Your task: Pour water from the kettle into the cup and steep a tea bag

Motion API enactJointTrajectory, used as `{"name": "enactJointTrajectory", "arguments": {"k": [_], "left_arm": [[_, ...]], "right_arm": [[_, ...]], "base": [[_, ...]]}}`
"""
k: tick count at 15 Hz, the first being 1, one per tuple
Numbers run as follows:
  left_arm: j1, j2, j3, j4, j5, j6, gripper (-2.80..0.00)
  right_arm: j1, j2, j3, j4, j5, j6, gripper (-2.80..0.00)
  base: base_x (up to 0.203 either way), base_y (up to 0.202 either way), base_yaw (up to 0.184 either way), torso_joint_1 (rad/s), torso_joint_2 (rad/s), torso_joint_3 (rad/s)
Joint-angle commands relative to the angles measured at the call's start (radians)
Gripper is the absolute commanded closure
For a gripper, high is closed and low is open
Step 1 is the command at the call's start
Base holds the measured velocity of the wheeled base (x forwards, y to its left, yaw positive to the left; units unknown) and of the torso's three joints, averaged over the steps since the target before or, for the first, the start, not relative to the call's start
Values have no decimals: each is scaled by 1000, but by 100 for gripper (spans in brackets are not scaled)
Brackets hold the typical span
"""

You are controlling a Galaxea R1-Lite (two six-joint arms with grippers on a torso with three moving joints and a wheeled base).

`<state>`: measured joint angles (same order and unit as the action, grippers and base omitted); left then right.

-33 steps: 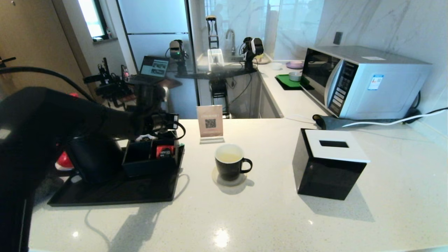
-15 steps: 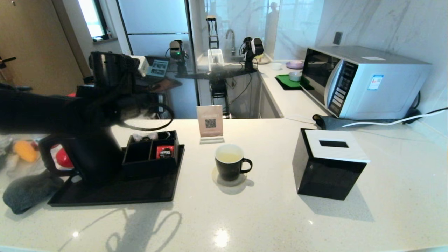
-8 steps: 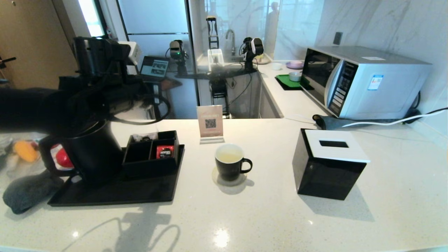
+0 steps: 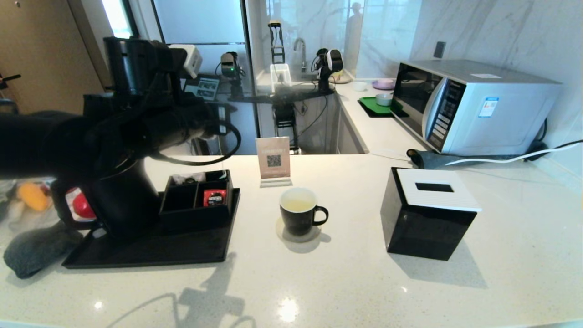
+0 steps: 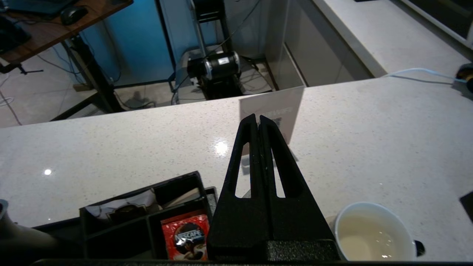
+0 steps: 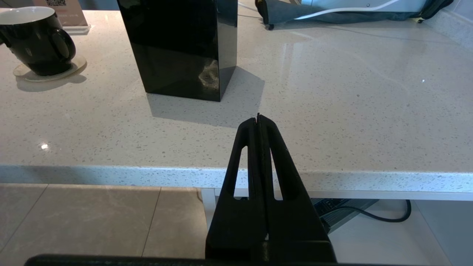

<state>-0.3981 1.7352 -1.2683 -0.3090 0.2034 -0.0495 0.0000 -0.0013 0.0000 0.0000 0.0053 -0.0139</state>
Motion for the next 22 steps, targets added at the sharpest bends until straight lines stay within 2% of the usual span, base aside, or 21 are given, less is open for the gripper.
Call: {"name": "enactJointTrajectory", "arguments": {"k": [1,10,12,15,18,22], "left_arm": [[-42,-14,6,1,2,-5,0],[-217,-42,7,22,5,-6,0],[-232,-49,9,30,10,-6,0],[-256,-63,39,31,13,-9,0],[-268,-79,60,30,14,-9,0],[-265,-89,71,37,15,-8,0]], "right_arm": [[0,1,0,0,1,0,0],[0,1,0,0,-1,-3,0],[0,1,0,-2,-2,-10,0],[0,1,0,0,11,-87,0],[2,22,-65,12,43,-93,0],[22,224,-180,-2,107,-88,0]], "base": [[0,0,0,0,0,0],[0,0,0,0,0,0],[0,0,0,0,0,0],[0,0,0,0,0,0],[0,0,0,0,0,0],[0,0,0,0,0,0]]}}
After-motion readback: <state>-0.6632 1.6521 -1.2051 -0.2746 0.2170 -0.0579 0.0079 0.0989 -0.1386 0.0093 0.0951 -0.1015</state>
